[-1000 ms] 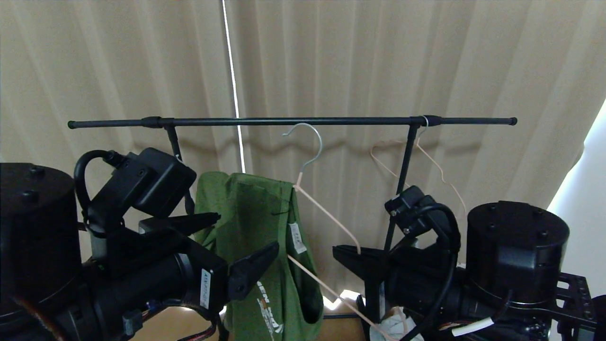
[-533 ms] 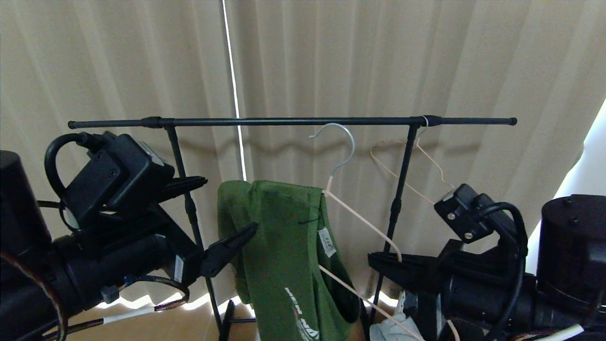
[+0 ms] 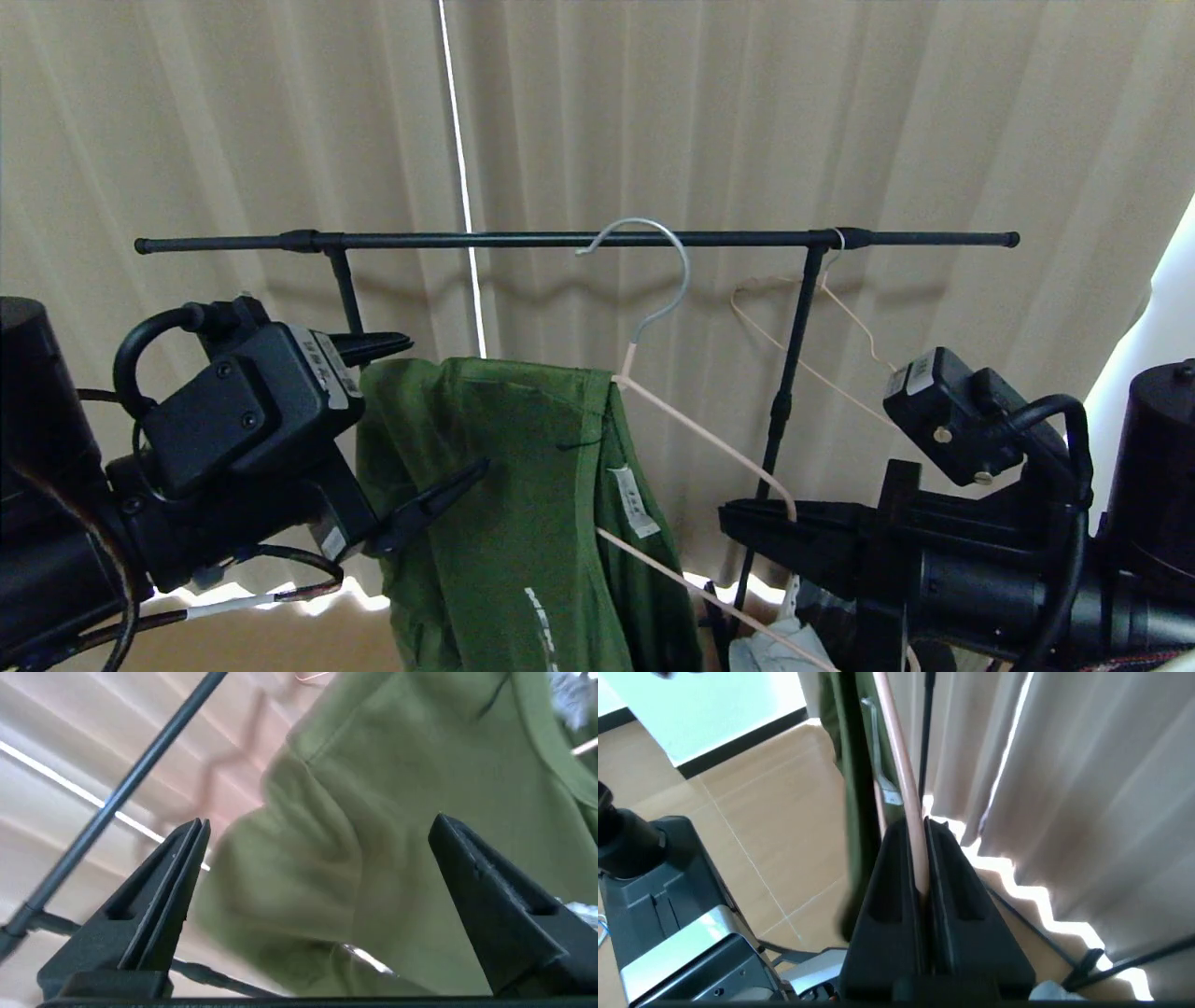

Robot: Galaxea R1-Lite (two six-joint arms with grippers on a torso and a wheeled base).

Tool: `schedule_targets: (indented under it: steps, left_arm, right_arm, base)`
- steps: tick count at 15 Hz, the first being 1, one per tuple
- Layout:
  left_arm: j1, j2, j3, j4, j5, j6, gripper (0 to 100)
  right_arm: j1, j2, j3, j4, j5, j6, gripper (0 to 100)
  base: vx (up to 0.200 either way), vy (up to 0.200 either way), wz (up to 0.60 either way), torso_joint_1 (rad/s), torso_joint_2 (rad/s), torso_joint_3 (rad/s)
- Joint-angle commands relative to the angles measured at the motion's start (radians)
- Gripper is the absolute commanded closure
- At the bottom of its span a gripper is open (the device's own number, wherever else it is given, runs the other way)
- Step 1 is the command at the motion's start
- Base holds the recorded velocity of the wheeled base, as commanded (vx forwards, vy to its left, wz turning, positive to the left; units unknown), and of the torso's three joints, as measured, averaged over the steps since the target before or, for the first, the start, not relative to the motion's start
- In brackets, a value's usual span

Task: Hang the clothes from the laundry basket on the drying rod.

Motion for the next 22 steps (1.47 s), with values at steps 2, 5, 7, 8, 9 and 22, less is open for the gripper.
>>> schedule_targets:
  steps: [2, 5, 7, 8, 9, 22]
  left_arm:
    - [0.0, 0.061, -0.053, -0.012, 0.002, 0.011, 0]
    - [0.003, 0.118, -0.058, -0.104, 0.002, 0.009, 0]
    - [0.005, 0.13, -0.046, -0.124, 0.002, 0.009, 0]
    - [0.005, 0.13, -0.042, -0.124, 0.002, 0.011, 0]
    - [0.005, 0.13, -0.039, -0.124, 0.002, 0.011, 0]
    - [0.005, 0.121, -0.006, -0.127, 0.005, 0.006, 100]
  right_arm:
    - [0.012, 0.02, -0.003, 0.001, 0.0, -0.009, 100]
    - [0.036, 0.022, 0.0, -0.001, 0.017, -0.011, 100]
    - [0.036, 0.02, 0.002, -0.004, 0.028, -0.011, 100]
    - [0.036, 0.019, 0.003, -0.004, 0.028, -0.011, 100]
    - [0.036, 0.019, 0.005, -0.005, 0.028, -0.011, 100]
    - [0.036, 0.011, 0.012, -0.004, 0.026, -0.029, 0]
  base:
    - [0.0, 0.0, 0.0, 0.0, 0.0, 0.0]
    - [0.0, 0.0, 0.0, 0.0, 0.0, 0.0]
    - [0.0, 0.0, 0.0, 0.0, 0.0, 0.0]
    - [0.0, 0.0, 0.0, 0.0, 0.0, 0.0]
    - [0.0, 0.0, 0.0, 0.0, 0.0, 0.0]
    - [0.0, 0.0, 0.0, 0.0, 0.0, 0.0]
